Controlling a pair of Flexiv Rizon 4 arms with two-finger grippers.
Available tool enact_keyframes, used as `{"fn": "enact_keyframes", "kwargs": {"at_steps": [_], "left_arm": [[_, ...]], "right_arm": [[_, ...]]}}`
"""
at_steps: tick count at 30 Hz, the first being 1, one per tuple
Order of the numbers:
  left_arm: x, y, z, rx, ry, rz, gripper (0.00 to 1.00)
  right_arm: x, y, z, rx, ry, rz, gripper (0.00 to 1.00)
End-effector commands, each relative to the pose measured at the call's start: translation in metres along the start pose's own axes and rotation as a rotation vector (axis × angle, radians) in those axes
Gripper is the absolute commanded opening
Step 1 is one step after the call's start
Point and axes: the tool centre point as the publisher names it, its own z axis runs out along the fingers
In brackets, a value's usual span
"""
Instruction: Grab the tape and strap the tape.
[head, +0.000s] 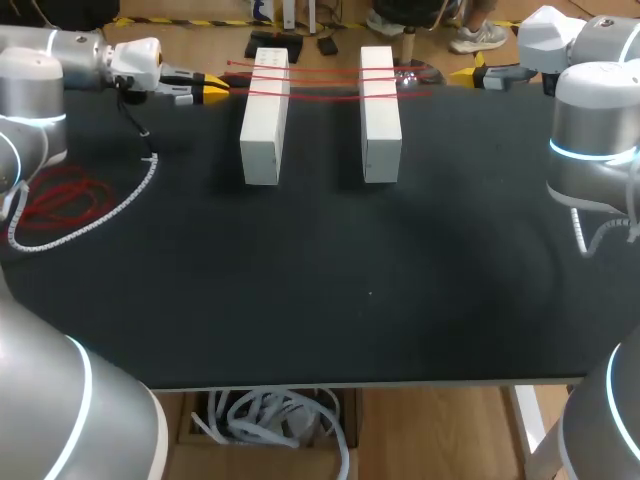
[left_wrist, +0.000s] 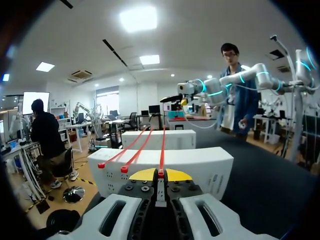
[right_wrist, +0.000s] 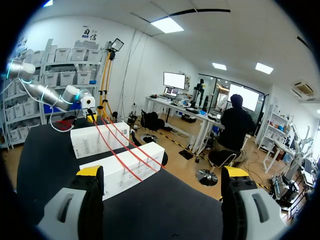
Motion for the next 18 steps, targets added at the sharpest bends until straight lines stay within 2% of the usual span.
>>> {"fn": "enact_keyframes", "kwargs": {"at_steps": [1,7,11,18], "left_arm": [[-0.004,0.003,-0.003,0.045,0.132,-0.013,0.0],[0.008,-0.016,-0.001,0.191,0.058,0.003,0.0],[0.014,-0.037,0.002,0.284,0.027,0.033,0.0],[0.023,-0.07,0.001,0.344,0.001,0.058,0.0]], "right_arm": [[0.0,0.0,0.0,0.0,0.0,0.0,1.0],[0.0,0.0,0.0,0.0,0.0,0.0,1.0],[0.0,0.0,0.0,0.0,0.0,0.0,1.0],[0.0,0.0,0.0,0.0,0.0,0.0,1.0]]}}
